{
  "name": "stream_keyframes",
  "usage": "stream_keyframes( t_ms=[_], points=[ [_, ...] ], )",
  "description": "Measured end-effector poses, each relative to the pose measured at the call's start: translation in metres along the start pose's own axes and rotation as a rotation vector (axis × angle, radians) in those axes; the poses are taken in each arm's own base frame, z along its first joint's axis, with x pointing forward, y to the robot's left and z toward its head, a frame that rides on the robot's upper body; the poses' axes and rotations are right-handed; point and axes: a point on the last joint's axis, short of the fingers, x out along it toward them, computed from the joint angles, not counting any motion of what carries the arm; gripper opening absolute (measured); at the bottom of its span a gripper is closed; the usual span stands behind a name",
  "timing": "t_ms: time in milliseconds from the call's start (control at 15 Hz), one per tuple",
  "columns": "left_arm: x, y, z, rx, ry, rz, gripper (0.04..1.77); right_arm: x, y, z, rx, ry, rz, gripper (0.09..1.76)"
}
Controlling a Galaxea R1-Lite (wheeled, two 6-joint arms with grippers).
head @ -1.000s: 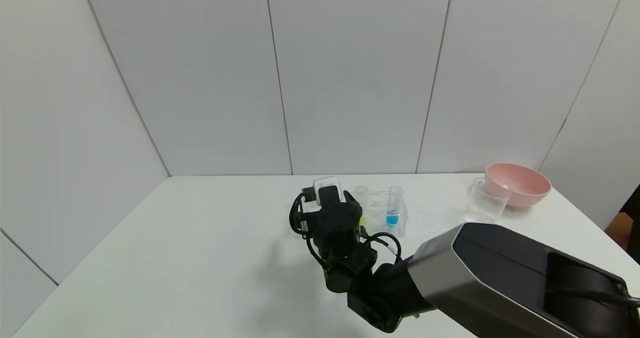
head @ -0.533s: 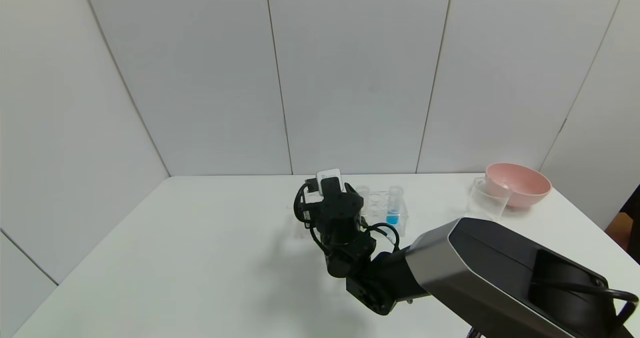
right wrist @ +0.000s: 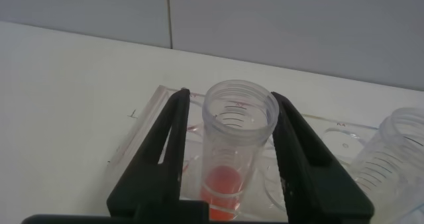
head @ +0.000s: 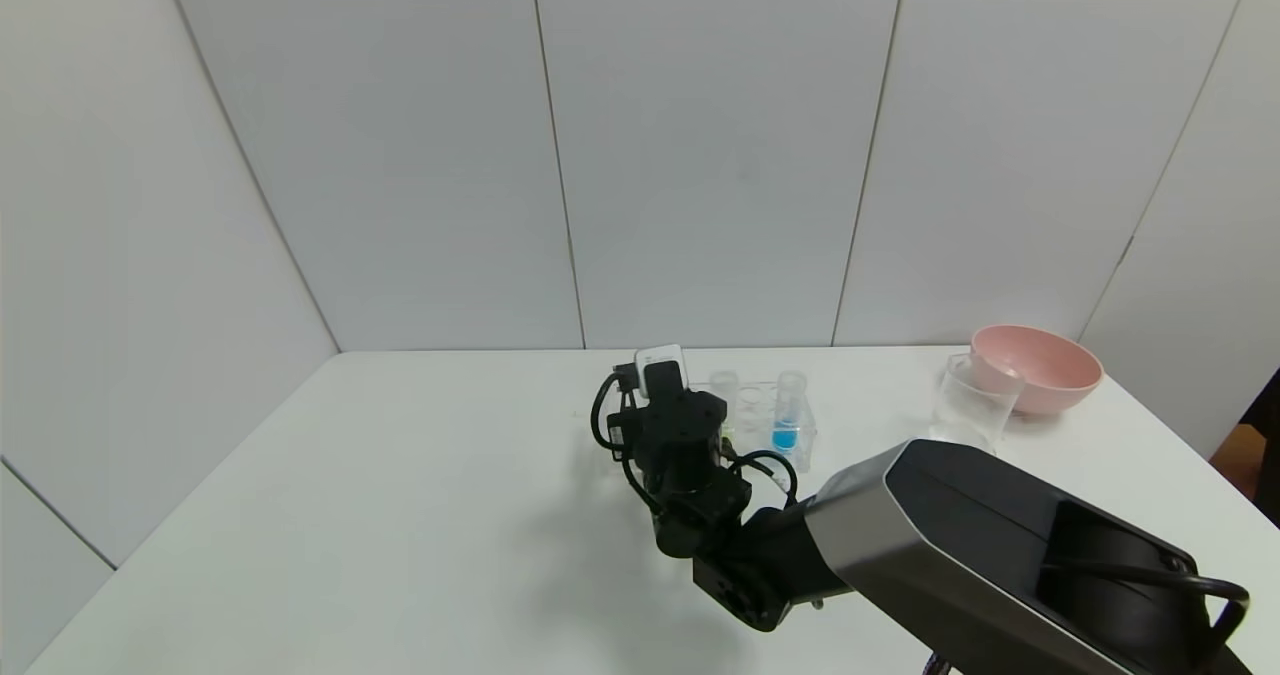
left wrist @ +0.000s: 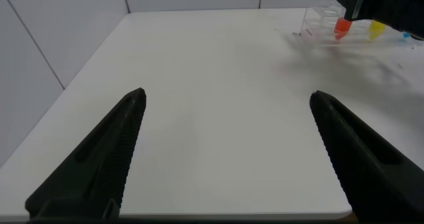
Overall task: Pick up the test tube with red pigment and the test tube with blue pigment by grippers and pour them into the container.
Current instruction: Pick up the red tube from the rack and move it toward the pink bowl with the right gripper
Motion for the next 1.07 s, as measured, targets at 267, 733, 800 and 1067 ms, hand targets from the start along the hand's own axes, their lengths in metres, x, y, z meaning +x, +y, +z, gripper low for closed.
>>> stream_keyframes(
  t_ms=[267,733,800,1067],
  points=[
    [0.0,0.0,0.0,0.0,0.0,0.0,1.76,-0.001,0.001,-0.001,0.0,0.002,-0.001,0.53],
    [0.0,0.0,0.0,0.0,0.0,0.0,1.76,-0.005,0.004,0.01,0.005,-0.009,0.006,0.53],
    [0.0,0.0,0.0,0.0,-0.001,0.0,1.76,-0.007,0.004,0.018,0.008,-0.016,0.008,0.53],
    [0.0,0.0,0.0,0.0,0.0,0.0,1.76,-0.012,0.001,0.048,0.014,-0.024,0.012,0.53]
  ],
)
